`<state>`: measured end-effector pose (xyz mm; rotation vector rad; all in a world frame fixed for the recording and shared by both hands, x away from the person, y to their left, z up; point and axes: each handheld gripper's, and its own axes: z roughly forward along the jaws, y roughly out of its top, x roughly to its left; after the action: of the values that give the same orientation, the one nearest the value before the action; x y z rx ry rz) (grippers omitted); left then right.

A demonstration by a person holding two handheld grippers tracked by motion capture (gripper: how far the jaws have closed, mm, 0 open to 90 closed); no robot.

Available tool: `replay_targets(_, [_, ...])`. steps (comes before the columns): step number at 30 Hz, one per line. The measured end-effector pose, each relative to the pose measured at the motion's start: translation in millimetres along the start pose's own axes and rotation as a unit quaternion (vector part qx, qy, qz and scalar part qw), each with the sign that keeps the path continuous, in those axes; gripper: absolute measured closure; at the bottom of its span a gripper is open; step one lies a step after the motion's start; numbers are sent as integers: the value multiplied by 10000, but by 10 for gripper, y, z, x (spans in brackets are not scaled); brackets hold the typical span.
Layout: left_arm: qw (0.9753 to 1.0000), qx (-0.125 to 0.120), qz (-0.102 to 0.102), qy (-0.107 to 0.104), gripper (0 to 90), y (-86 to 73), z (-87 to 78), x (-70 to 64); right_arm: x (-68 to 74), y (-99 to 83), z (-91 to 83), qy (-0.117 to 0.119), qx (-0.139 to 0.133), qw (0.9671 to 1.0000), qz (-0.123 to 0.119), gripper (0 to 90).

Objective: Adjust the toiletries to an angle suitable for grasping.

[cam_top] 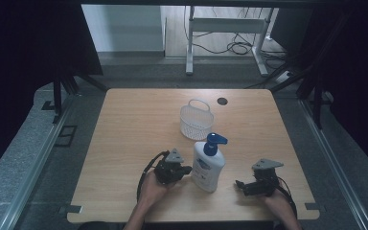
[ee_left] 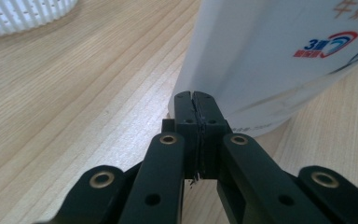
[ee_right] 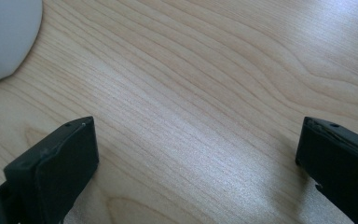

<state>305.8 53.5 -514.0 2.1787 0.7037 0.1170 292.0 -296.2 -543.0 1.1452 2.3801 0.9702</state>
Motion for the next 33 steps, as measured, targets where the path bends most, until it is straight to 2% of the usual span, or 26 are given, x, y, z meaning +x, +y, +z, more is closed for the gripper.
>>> replay_targets(11, [9999,-62,-23,-157,883,30,62,-88,0,0,0,1,0,10000,0,0])
replay_targets(15, [9998,-54,45,-192,883,49,84,-118,0,0,0,3,2,10000,3,0])
replay_targets(18, [9999,-74,77,-129,883,63,71,-120,-1,0,0,3,0,10000,1,0])
replay_targets(23, [9999,-136,-19,8,871,57,-26,-72,-1,0,0,3,0,10000,1,0])
replay_targets(33, [9994,-113,-93,299,782,-54,-201,-53,-1,0,0,4,0,10000,0,0])
